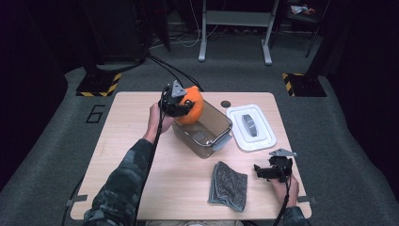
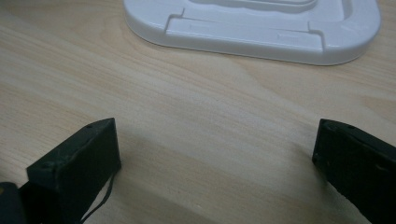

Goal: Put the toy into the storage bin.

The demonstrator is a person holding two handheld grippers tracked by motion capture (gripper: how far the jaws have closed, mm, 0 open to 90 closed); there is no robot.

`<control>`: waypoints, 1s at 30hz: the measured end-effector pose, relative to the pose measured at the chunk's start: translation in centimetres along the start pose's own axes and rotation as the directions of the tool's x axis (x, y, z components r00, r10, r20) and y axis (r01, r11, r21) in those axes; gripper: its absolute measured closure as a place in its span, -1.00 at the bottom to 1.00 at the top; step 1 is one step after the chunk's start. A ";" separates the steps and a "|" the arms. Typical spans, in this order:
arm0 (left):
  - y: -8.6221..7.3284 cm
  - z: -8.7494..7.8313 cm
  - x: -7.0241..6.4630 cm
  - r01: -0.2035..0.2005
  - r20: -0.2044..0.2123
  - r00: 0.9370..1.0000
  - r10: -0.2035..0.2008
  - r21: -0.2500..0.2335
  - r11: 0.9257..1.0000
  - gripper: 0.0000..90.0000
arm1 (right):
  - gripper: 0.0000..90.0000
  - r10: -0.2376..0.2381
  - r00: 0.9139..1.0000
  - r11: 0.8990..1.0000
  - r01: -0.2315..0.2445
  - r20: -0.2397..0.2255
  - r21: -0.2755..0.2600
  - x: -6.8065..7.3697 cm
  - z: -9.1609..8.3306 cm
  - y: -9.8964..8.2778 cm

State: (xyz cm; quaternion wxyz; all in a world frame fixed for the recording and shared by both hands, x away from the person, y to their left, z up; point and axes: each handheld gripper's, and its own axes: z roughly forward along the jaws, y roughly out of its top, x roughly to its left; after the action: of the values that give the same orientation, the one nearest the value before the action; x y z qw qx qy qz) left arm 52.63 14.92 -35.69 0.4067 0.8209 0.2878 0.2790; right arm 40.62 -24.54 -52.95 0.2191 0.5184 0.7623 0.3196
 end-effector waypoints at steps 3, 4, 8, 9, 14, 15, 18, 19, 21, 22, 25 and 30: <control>-0.3 0.4 -0.2 -0.010 0.008 1.000 0.010 0.020 1.000 0.21 | -1.00 0.000 1.000 1.000 0.000 0.000 0.000 0.0 0.0 0.0; -0.4 0.5 -0.2 -0.004 0.012 1.000 0.004 0.018 1.000 0.21 | -1.00 0.000 1.000 1.000 0.000 0.000 0.000 0.0 0.0 0.0; -0.5 0.8 -0.2 0.006 0.014 1.000 -0.006 0.017 1.000 0.21 | -1.00 0.000 1.000 1.000 0.000 0.000 0.000 0.0 0.0 0.0; -0.5 0.9 -0.3 0.006 0.018 1.000 -0.006 0.018 1.000 0.21 | -1.00 0.000 1.000 1.000 0.000 0.000 0.000 0.0 0.0 0.0; -0.6 1.1 -0.3 -0.001 0.021 1.000 0.001 0.030 1.000 0.20 | -1.00 0.000 1.000 1.000 0.000 0.000 0.000 0.0 0.0 0.0; -0.6 1.1 -0.3 0.000 0.024 1.000 0.000 0.036 0.999 0.20 | -1.00 0.000 1.000 1.000 0.000 0.000 0.000 0.0 0.0 0.0; -0.7 1.3 -0.3 0.014 0.026 1.000 -0.015 0.031 0.999 0.18 | -1.00 0.001 1.000 1.000 -0.001 -0.001 0.000 0.0 0.0 0.0; -0.8 1.4 -0.4 0.014 0.029 0.999 -0.015 0.033 0.999 0.17 | -1.00 0.000 1.000 1.000 0.000 -0.001 0.000 0.0 0.0 0.0; -0.8 1.4 -0.4 0.001 0.033 0.999 -0.002 0.044 0.999 0.16 | -1.00 0.000 1.000 1.000 0.000 -0.001 0.000 0.0 0.0 0.0; -0.8 1.5 -0.4 -0.003 0.033 0.999 0.002 0.046 0.999 0.16 | -1.00 -0.001 1.000 1.000 0.001 -0.001 0.000 0.0 0.0 0.0; -0.9 1.7 -0.5 -0.003 0.037 0.999 0.001 0.051 0.999 0.14 | -1.00 0.000 1.000 1.000 0.000 -0.001 0.000 0.0 0.0 0.0; -1.1 1.8 -0.6 -0.008 0.040 0.999 0.006 0.059 0.998 0.12 | -1.00 0.000 1.000 1.000 0.000 0.000 0.000 0.0 0.0 0.0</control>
State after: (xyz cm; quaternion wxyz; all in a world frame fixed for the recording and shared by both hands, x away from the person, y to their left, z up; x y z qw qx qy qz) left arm 53.22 14.13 -37.63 0.3868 0.8391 0.2849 0.2554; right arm 40.61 -24.54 -52.95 0.2190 0.5185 0.7622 0.3197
